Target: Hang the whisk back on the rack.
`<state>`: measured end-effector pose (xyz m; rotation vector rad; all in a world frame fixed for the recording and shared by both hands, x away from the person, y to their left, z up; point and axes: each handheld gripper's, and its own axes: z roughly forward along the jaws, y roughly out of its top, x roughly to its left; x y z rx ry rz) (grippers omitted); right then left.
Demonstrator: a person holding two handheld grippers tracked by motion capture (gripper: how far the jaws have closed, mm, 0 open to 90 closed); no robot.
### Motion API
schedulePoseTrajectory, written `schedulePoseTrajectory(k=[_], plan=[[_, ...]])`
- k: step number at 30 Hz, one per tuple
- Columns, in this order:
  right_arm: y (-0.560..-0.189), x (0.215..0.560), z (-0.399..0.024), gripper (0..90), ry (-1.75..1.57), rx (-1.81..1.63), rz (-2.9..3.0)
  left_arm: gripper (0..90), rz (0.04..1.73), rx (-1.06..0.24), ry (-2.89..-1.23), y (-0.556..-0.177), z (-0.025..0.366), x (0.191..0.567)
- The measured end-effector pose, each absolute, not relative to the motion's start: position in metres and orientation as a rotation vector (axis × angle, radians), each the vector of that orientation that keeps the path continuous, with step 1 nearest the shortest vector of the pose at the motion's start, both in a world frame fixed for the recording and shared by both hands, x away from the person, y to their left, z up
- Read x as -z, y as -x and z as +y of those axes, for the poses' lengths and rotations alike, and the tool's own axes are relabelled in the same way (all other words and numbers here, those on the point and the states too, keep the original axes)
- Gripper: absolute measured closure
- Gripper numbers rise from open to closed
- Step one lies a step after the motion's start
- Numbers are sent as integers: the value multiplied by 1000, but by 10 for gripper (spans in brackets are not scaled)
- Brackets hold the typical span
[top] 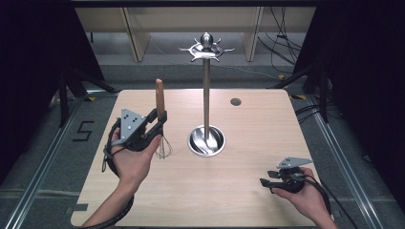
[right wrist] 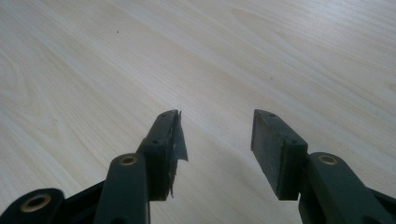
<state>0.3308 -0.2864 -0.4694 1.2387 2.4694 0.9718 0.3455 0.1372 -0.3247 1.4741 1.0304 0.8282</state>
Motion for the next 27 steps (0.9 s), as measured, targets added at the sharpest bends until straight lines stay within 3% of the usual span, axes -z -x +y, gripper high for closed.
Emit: schedulePoseTrajectory(k=[27], plan=[[-331,470,-287,523,-1234,-975,2469,688,990,-848,-1461,-350,122,308]])
